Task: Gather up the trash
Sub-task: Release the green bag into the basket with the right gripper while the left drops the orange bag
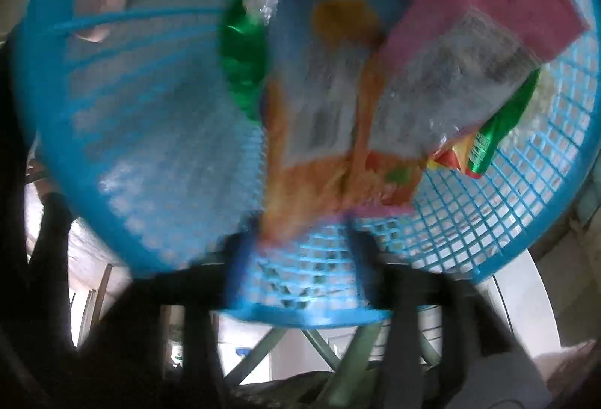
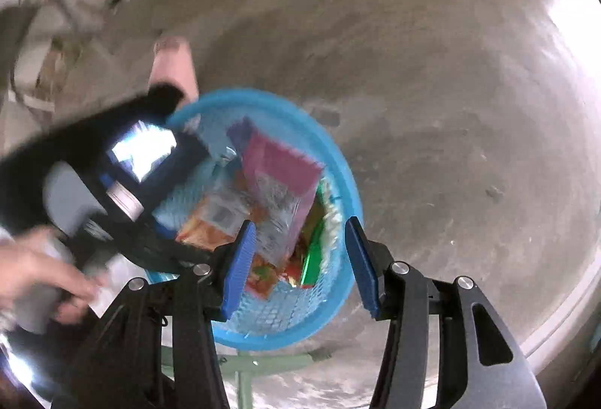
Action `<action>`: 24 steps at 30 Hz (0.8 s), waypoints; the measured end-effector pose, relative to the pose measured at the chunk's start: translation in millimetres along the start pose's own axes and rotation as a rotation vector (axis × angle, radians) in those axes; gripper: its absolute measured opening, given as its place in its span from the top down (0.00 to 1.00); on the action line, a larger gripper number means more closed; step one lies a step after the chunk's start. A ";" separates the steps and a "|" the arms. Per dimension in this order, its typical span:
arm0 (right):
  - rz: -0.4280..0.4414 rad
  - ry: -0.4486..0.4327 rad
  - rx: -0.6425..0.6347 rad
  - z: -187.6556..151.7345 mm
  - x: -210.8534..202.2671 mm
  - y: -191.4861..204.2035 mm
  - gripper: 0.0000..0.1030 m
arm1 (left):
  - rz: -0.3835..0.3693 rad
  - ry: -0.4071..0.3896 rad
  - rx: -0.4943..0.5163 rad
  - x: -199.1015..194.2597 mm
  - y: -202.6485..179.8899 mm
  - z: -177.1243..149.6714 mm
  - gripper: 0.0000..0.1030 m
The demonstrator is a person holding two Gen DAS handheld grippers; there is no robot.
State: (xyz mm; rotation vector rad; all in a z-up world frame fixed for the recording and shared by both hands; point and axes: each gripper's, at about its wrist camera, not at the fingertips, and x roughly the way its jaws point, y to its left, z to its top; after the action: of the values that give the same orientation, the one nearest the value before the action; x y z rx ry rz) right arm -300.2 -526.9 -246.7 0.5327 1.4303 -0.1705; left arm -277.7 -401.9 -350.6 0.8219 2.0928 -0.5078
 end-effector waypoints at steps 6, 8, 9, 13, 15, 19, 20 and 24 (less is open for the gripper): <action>0.009 0.049 -0.127 13.4 41.9 35.8 0.66 | 0.021 -0.186 0.218 -79.3 -12.5 -69.0 0.32; -0.007 0.062 -0.160 22.1 60.9 44.1 0.73 | 0.047 -0.251 0.299 -103.7 -19.4 -88.2 0.33; -0.026 0.083 -0.183 28.3 76.7 49.3 0.75 | 0.043 -0.290 0.354 -118.6 -26.2 -105.1 0.34; -0.085 0.180 -0.229 32.6 131.4 62.6 0.80 | -0.027 -0.397 0.434 -162.6 -37.2 -147.8 0.39; -0.108 0.251 -0.227 26.7 164.5 64.7 0.81 | -0.017 -0.472 0.456 -182.4 -38.0 -172.2 0.39; -0.215 0.259 -0.293 11.8 183.0 82.4 0.86 | -0.074 -0.550 0.406 -208.3 -27.4 -202.2 0.39; -0.217 0.268 -0.295 10.9 180.7 85.4 0.85 | -0.098 -0.564 0.392 -212.1 -24.3 -209.5 0.39; -0.132 0.269 -0.269 12.2 139.1 91.2 0.79 | -0.244 -0.700 0.307 -246.5 6.4 -257.3 0.39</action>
State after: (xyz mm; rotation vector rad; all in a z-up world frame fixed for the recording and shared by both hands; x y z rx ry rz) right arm -229.6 -424.9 -358.3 0.2448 1.7208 -0.0094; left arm -300.0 -336.3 -1.0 0.4515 1.4795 -1.0932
